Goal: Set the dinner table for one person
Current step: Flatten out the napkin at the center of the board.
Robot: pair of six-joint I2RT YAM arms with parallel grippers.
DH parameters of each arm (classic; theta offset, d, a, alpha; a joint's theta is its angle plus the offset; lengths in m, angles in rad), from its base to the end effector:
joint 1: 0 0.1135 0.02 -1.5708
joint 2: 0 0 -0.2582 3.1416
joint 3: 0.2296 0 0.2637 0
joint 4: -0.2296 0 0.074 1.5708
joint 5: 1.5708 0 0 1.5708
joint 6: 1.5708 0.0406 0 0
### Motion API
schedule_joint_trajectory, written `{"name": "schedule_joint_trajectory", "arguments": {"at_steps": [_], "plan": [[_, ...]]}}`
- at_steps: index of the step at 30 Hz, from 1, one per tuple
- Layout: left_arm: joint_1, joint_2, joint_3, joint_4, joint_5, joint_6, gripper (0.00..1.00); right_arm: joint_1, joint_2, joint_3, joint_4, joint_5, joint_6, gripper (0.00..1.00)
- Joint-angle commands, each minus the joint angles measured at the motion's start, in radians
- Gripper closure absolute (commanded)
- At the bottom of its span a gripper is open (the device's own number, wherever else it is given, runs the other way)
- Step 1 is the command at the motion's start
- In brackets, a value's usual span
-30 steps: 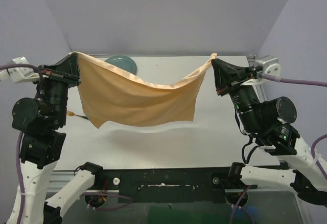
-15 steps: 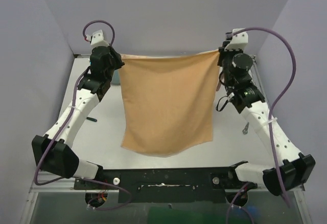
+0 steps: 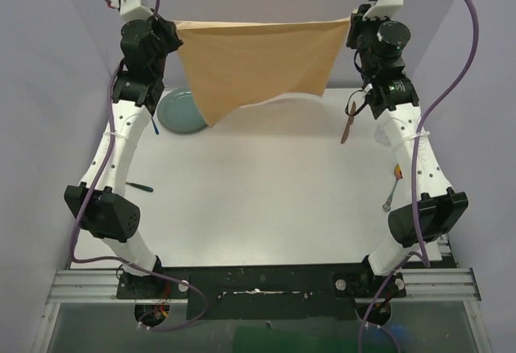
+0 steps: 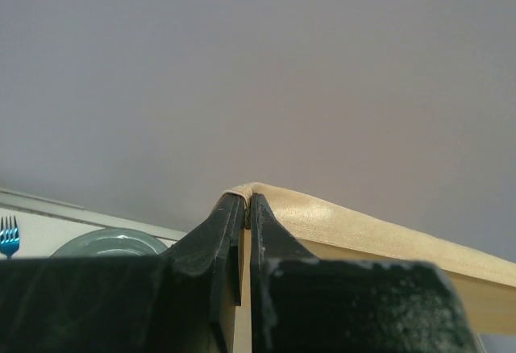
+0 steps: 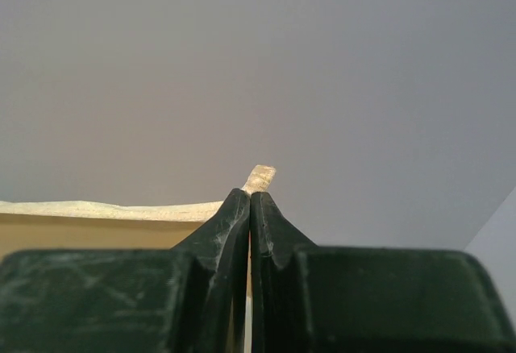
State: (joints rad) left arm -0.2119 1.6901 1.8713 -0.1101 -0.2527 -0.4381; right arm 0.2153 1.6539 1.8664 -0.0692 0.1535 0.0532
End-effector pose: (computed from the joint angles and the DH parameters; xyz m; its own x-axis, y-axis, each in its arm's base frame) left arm 0.3986 -0.0754 0.4832 0.0799 -0.4373 -0.8957 -0.0069 0.8983 -0.4392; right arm 0.3850 0.0778 0.4999 0.1360 0.0835 -0.9872 -0.0706 0.9947 0.0744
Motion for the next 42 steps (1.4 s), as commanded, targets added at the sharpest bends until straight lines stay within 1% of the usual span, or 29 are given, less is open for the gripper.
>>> {"name": "schedule_joint_trajectory", "arguments": {"at_steps": [1,4,6,9,13,17,19,21,25,27,31,36,40,42], "plan": [[0.017,0.041,0.105,-0.033,0.076,0.030,1.00,-0.021,-0.037,0.060,-0.004,-0.005,-0.016,1.00],[0.017,-0.020,0.020,-0.058,0.161,0.016,1.00,-0.021,-0.133,-0.085,-0.004,-0.020,0.018,1.00],[0.017,-0.084,-0.068,-0.088,0.229,0.010,1.00,-0.019,-0.219,-0.238,-0.014,-0.033,0.054,1.00],[0.016,-0.191,-0.207,-0.214,0.320,0.017,1.00,-0.007,-0.368,-0.453,-0.056,-0.054,0.122,1.00],[0.012,-0.331,-0.413,-0.357,0.352,0.023,1.00,0.054,-0.553,-0.694,-0.153,-0.035,0.197,1.00],[0.007,-0.452,-0.598,-0.447,0.376,0.039,1.00,0.167,-0.653,-0.855,-0.281,0.044,0.275,1.00],[0.002,-0.489,-0.678,-0.510,0.373,0.062,1.00,0.212,-0.679,-0.895,-0.370,0.072,0.315,1.00],[-0.008,-0.515,-0.743,-0.571,0.367,0.080,1.00,0.247,-0.701,-0.931,-0.435,0.066,0.358,1.00],[-0.026,-0.558,-0.877,-0.648,0.391,0.088,1.00,0.313,-0.754,-0.983,-0.527,0.054,0.432,1.00],[-0.048,-0.564,-0.899,-0.683,0.444,0.097,1.00,0.334,-0.781,-0.994,-0.574,0.073,0.463,1.00],[-0.119,-0.599,-0.924,-0.709,0.351,0.035,1.00,0.343,-0.840,-1.010,-0.646,0.091,0.499,1.00],[-0.149,-0.621,-0.939,-0.745,0.341,-0.003,1.00,0.345,-0.866,-1.046,-0.711,0.091,0.532,1.00],[-0.204,-0.648,-0.979,-0.774,0.320,-0.034,1.00,0.344,-0.879,-1.087,-0.736,0.076,0.546,1.00],[-0.211,-0.662,-0.997,-0.784,0.314,-0.040,1.00,0.347,-0.878,-1.085,-0.738,0.058,0.547,1.00]]}}
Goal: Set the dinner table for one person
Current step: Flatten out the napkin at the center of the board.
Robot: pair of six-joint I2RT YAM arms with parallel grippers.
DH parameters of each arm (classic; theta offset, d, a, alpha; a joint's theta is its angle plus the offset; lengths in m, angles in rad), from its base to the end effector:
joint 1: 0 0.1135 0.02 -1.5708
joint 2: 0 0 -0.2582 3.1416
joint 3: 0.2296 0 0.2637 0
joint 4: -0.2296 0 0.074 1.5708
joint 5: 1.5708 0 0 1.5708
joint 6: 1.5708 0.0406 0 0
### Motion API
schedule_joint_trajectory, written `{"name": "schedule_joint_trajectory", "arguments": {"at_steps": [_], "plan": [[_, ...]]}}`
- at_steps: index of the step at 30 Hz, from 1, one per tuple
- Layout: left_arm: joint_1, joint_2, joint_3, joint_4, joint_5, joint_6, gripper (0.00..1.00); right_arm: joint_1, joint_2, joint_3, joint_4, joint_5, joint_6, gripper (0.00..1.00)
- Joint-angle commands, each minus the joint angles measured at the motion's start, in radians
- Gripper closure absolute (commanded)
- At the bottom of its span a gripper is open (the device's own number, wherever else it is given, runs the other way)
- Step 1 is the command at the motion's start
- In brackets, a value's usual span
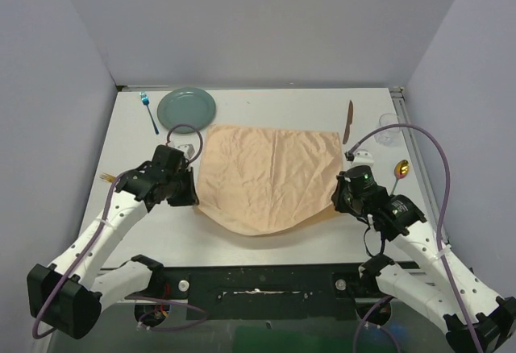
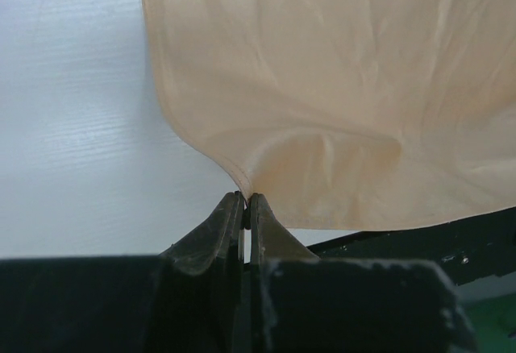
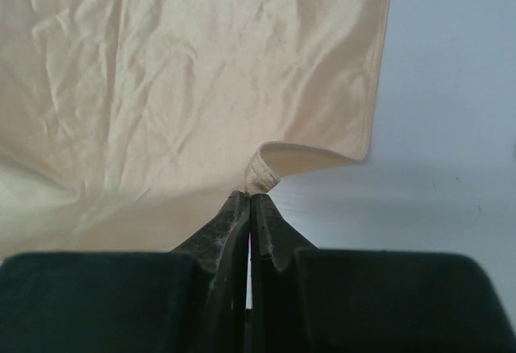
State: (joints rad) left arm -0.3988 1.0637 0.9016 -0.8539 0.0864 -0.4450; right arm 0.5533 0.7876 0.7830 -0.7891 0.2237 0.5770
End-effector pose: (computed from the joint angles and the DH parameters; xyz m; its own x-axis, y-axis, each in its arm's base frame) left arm 0.1995 -0.0879 0.2597 -0.8916 -0.0897 -0.4439 0.0498 0.9548 -0.2930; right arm 0.1532 0.0841 0.2743 -0.7157 0.1832 -0.6740 0.0124 0.9682 0.2500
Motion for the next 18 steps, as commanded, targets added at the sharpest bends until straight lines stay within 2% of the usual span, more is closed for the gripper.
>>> {"name": "schedule_joint_trajectory", "arguments": {"at_steps": [1,3,4,6,7,9,13,16,18], "plan": [[-0.025,-0.042,-0.037,-0.047,-0.025,-0.035,0.96,0.010,-0.009,0.004,-0.020,-0.023,0.018,1.00],[-0.027,-0.051,-0.043,-0.059,-0.027,-0.034,0.78,0.010,-0.002,0.028,-0.027,-0.034,0.011,1.00],[-0.029,-0.057,-0.042,-0.065,-0.031,-0.035,0.65,0.010,0.002,0.041,-0.030,-0.040,0.004,1.00],[-0.031,-0.071,-0.026,-0.076,-0.042,-0.037,0.45,0.010,0.008,0.073,-0.038,-0.044,-0.010,0.78],[-0.031,-0.078,-0.013,-0.084,-0.049,-0.039,0.40,0.010,0.010,0.089,-0.041,-0.045,-0.018,0.71],[-0.031,-0.093,0.017,-0.092,-0.071,-0.043,0.36,0.010,0.012,0.128,-0.046,-0.037,-0.030,0.60],[-0.031,-0.102,0.081,-0.071,-0.113,-0.064,0.34,0.010,0.012,0.175,-0.022,-0.019,-0.050,0.53],[-0.031,-0.091,0.105,0.010,-0.147,-0.094,0.33,0.009,0.027,0.190,0.025,0.052,-0.058,0.55],[-0.031,-0.067,0.103,0.118,-0.150,-0.125,0.33,0.010,0.053,0.189,0.066,0.146,-0.054,0.63]]}}
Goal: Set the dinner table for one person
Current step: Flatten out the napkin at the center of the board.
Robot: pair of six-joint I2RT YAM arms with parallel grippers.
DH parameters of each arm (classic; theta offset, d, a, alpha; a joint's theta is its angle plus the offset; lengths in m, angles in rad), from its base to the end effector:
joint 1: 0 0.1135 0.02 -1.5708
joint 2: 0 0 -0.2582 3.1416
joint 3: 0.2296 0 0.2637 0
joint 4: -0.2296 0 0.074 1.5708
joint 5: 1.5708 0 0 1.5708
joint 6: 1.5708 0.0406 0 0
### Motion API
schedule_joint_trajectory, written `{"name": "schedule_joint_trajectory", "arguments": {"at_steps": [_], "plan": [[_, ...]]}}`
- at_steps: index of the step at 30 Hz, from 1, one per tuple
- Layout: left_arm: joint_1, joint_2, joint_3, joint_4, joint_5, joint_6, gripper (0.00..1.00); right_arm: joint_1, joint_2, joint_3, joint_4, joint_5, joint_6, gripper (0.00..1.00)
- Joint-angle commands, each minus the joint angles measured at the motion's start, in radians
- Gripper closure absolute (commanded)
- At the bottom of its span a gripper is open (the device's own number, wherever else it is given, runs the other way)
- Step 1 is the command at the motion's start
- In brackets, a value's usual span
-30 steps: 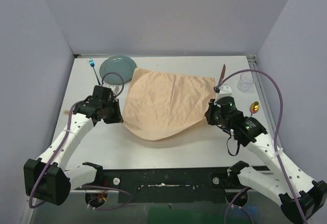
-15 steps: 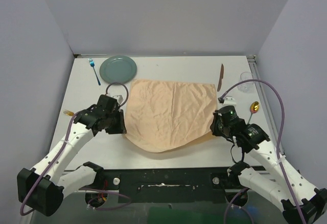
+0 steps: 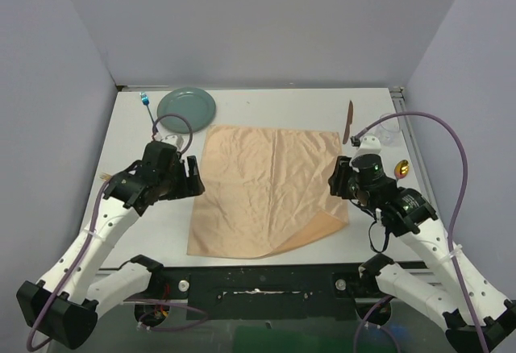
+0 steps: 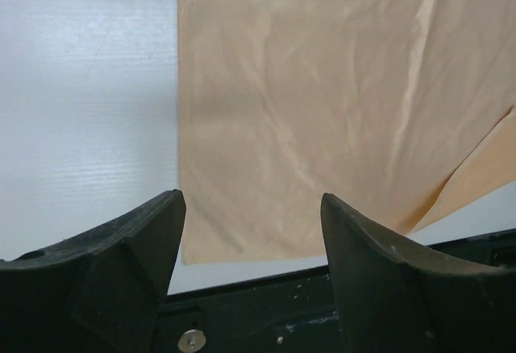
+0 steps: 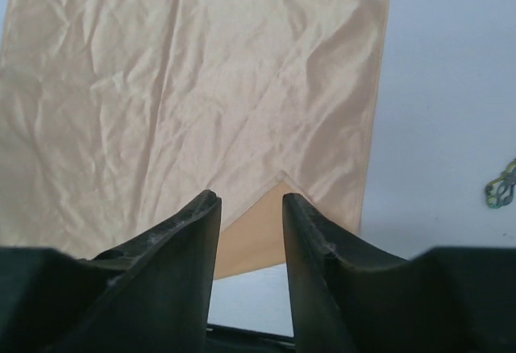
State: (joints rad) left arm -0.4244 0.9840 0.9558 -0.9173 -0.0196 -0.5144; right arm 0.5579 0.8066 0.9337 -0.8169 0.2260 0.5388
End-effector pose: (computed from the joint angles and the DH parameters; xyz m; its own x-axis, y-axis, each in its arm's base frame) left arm 0.1848 -0.0827 0.2883 -0.8407 -0.1599 -0.5174 -0.0142 0.9616 -0.2742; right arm 0.1542 0.0855 0.3197 -0.6529 0.1820 -0.7353 -0.0400 0.9611 0.2734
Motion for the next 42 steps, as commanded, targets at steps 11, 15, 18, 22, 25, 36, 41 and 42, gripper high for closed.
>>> {"name": "schedule_joint_trajectory", "arguments": {"at_steps": [11,15,18,22,25,36,41,42], "plan": [[0.013,0.633,0.358,0.570,-0.120,-0.101,0.32,-0.087,0.454,0.035,0.459,0.313,-0.084,0.96],[0.027,0.799,0.446,0.643,-0.157,-0.122,0.31,-0.164,0.586,0.063,0.564,0.265,-0.111,1.00],[0.045,0.906,0.533,0.621,-0.161,-0.124,0.31,-0.231,0.663,0.102,0.600,0.237,-0.127,1.00],[0.060,1.003,0.635,0.564,-0.161,-0.098,0.31,-0.287,0.769,0.167,0.617,0.207,-0.154,1.00],[0.064,1.060,0.699,0.516,-0.157,-0.082,0.31,-0.319,0.854,0.212,0.619,0.174,-0.160,1.00],[0.073,1.068,0.610,0.463,-0.053,-0.055,0.31,-0.346,0.964,0.204,0.597,0.030,-0.108,1.00],[0.073,1.034,0.508,0.498,-0.047,-0.056,0.31,-0.345,0.974,0.181,0.622,0.006,-0.093,1.00],[0.073,1.038,0.505,0.494,-0.047,-0.055,0.31,-0.345,0.984,0.184,0.621,0.004,-0.092,1.00]]}}
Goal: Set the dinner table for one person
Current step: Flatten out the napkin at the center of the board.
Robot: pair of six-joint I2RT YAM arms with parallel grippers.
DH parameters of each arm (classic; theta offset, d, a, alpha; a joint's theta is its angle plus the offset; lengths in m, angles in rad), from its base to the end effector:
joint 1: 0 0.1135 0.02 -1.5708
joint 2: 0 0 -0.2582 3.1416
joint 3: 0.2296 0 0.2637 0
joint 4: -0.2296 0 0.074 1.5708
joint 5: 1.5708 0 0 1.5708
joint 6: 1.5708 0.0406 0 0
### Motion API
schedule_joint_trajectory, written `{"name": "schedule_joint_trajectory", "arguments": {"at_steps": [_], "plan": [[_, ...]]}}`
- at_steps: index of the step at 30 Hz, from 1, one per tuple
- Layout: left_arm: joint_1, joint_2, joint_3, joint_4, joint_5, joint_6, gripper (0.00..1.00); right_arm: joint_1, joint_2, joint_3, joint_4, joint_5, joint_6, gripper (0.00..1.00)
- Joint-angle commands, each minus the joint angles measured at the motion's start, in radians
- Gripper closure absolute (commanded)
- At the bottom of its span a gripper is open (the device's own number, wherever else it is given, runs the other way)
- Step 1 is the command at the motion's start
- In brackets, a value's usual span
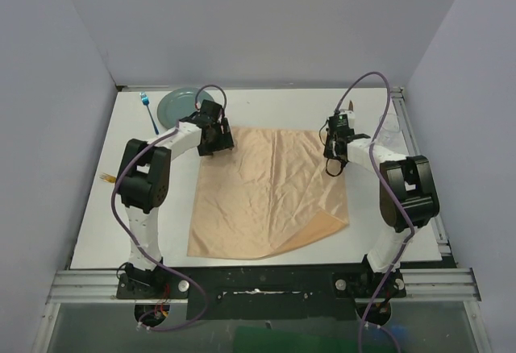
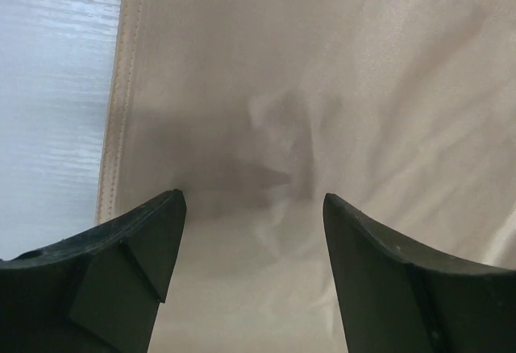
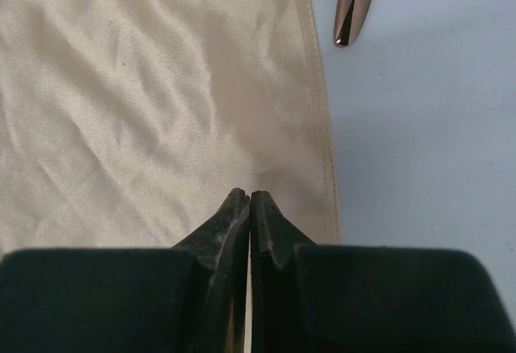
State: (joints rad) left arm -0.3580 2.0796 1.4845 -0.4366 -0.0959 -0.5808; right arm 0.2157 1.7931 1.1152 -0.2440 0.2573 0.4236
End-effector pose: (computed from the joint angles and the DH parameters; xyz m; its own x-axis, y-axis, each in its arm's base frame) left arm 0.4236 -0.1543 0.1466 -0.8381 -0.2696 -0.4743 -0.1879 0.9588 -0.2130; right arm 0.3764 0.0719 0.1608 -0.7328 0.2464 -0.6342 0.2682 0.9613 0.0636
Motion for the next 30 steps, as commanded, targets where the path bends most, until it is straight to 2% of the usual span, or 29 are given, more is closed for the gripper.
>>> {"name": "schedule_joint_trajectory", "arguments": {"at_steps": [1,8,17,30], "plan": [[0.007,-0.050,-0.024,0.009,0.027,0.012,0.31,-0.003,0.011,0.008,0.044,-0.026,0.022,1.00],[0.008,0.029,0.012,-0.008,0.029,0.026,0.31,-0.010,0.119,0.060,0.041,-0.026,0.023,1.00],[0.014,0.173,0.175,-0.051,0.000,0.048,0.33,-0.059,0.282,0.180,0.041,-0.071,0.021,1.00],[0.030,0.294,0.384,-0.053,-0.114,0.047,0.33,-0.092,0.370,0.346,0.026,-0.116,-0.009,1.00]]}}
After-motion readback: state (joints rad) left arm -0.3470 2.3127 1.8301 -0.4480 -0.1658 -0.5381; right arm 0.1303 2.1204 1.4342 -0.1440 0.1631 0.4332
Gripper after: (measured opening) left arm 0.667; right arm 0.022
